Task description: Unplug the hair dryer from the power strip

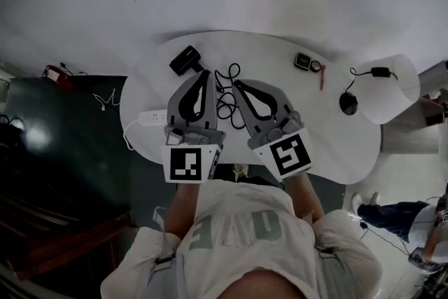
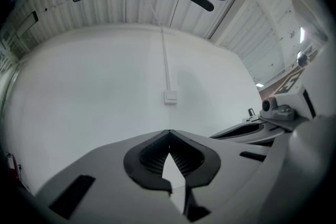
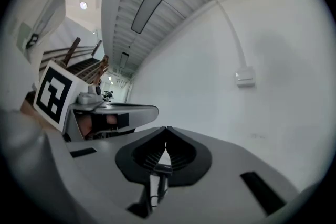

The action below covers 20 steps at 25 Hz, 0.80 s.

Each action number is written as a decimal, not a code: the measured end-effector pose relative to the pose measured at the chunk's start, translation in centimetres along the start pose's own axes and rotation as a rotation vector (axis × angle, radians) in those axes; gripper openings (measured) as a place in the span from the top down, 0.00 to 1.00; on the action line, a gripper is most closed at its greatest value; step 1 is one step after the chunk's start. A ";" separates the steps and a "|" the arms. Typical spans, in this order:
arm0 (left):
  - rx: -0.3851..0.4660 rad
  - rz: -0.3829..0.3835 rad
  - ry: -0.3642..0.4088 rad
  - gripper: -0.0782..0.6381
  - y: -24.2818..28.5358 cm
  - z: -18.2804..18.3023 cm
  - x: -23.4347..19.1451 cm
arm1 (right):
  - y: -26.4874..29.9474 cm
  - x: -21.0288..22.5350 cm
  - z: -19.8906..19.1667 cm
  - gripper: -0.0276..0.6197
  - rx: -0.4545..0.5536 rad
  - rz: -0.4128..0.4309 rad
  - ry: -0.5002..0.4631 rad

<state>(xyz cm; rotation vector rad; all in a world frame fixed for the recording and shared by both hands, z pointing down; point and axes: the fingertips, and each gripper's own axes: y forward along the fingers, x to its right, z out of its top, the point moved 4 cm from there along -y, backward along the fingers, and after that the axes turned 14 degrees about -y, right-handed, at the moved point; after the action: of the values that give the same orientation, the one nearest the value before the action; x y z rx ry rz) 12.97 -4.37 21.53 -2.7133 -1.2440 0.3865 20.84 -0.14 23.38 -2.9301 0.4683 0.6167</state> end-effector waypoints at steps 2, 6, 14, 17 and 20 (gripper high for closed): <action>-0.005 0.008 0.007 0.87 0.5 0.0 -0.4 | 0.3 0.5 0.0 0.93 0.007 0.000 0.107; -0.005 -0.002 -0.001 0.87 1.5 0.0 -0.4 | 0.1 2.4 -0.6 0.93 0.033 -0.068 0.146; -0.028 -0.016 -0.001 0.87 2.1 -0.1 -1.4 | 0.6 3.0 -1.8 0.93 -0.008 -0.120 0.122; -0.036 -0.001 0.008 0.87 1.5 -0.1 -2.8 | 1.6 2.5 -1.6 0.93 0.002 -0.102 0.121; -0.023 0.035 0.011 0.87 0.5 -0.1 -5.0 | 3.0 1.7 -1.0 0.93 0.004 -0.058 0.151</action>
<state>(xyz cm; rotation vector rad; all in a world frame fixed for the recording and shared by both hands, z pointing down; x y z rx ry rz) 10.22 -8.50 22.43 -2.7562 -1.2073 0.3628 21.67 -3.64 23.44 -2.9872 0.3966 0.3884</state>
